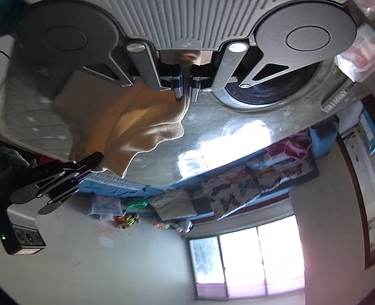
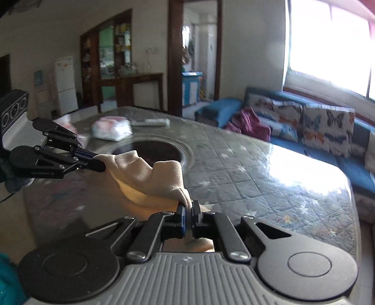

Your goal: Fold clothes

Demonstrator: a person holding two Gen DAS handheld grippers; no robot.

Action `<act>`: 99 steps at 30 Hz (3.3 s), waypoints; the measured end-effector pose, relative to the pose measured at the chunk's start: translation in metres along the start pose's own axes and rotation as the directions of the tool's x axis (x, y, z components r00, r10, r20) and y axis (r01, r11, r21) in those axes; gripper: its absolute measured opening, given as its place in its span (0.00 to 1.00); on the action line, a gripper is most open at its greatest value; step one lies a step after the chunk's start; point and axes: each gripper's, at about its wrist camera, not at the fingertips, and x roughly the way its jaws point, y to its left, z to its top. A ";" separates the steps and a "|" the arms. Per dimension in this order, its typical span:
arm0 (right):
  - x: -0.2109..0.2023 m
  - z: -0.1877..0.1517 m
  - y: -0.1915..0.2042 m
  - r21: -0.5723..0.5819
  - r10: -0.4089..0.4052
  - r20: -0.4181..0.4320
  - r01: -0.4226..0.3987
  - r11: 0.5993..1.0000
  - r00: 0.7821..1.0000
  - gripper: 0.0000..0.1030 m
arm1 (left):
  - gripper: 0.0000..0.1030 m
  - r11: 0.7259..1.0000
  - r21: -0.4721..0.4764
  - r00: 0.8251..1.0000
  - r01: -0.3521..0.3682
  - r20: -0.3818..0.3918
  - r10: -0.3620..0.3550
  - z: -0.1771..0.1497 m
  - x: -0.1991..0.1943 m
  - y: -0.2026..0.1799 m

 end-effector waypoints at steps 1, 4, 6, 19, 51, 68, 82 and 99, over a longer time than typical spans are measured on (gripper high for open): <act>0.015 0.000 -0.007 0.024 -0.007 -0.016 0.007 1.000 1.000 0.04 | 0.05 1.000 -0.008 1.000 -0.007 -0.018 0.007 -0.002 0.015 0.004; 0.055 -0.005 -0.025 0.095 -0.032 -0.061 0.038 0.995 0.998 0.04 | 0.06 0.998 -0.045 0.997 -0.040 -0.072 0.037 -0.011 0.054 0.014; 0.076 -0.012 -0.033 0.143 -0.043 -0.097 0.057 0.988 0.994 0.04 | 0.08 0.997 -0.062 0.994 -0.055 -0.096 0.049 -0.017 0.069 0.017; 0.082 -0.013 -0.034 0.163 -0.091 -0.035 0.096 0.982 0.995 0.19 | 0.14 0.981 -0.191 0.996 -0.037 -0.086 0.021 0.004 0.060 0.015; 0.097 -0.033 -0.046 0.191 -0.131 -0.111 0.150 0.970 0.985 0.18 | 0.24 0.968 -0.250 0.989 0.005 -0.140 -0.041 0.013 0.111 -0.006; 0.038 -0.047 -0.015 0.125 -0.107 -0.062 0.114 0.986 0.992 0.18 | 0.26 0.980 -0.150 0.990 0.128 -0.041 -0.135 0.007 0.038 -0.066; 0.030 -0.078 -0.007 0.177 -0.144 -0.073 0.155 0.972 0.987 0.18 | 0.26 0.963 -0.257 0.993 0.079 -0.059 -0.097 -0.026 0.014 -0.058; 0.031 -0.078 0.033 0.023 -0.055 -0.062 0.057 0.998 0.997 0.18 | 0.28 0.939 -0.342 0.996 -0.039 -0.093 0.007 -0.058 -0.015 -0.023</act>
